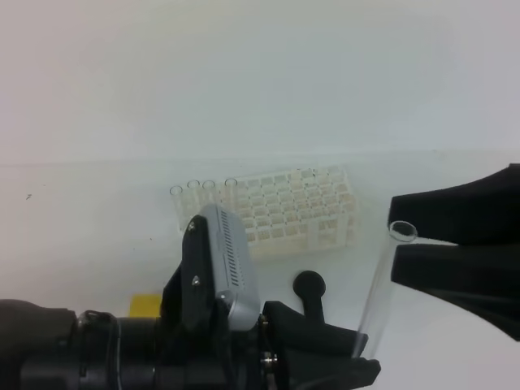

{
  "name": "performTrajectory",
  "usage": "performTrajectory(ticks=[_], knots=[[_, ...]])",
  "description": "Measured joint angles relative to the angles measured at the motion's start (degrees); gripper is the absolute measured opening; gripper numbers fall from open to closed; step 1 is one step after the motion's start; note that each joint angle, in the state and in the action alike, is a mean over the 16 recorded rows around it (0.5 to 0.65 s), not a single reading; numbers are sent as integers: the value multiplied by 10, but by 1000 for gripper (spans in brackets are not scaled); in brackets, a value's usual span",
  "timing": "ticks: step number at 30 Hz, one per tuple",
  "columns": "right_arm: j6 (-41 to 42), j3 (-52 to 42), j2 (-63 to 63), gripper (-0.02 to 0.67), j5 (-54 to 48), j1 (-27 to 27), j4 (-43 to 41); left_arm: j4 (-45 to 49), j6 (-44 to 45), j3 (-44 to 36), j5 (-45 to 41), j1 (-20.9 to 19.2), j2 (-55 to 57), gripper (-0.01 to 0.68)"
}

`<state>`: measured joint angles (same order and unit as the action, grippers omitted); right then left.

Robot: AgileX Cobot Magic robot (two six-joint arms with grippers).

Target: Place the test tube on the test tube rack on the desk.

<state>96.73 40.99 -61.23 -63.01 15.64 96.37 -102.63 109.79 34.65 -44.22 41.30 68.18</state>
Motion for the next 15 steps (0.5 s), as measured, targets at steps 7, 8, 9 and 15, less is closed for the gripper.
performTrajectory(ticks=[7, 8, 9, 15], knots=[[4, 0, -30, 369, -1, 23, 0, 0, 3, 0, 1, 0, 0, -1], [5, 0, -34, 361, -1, 27, 0, 0, 2, 0, 1, 0, 0, -1], [6, 0, -38, 347, -1, 31, 0, 0, 1, 0, 1, 0, 0, -1], [20, 1, -54, 252, 2, 50, -1, 12, -18, 0, -2, 0, 0, 0]])
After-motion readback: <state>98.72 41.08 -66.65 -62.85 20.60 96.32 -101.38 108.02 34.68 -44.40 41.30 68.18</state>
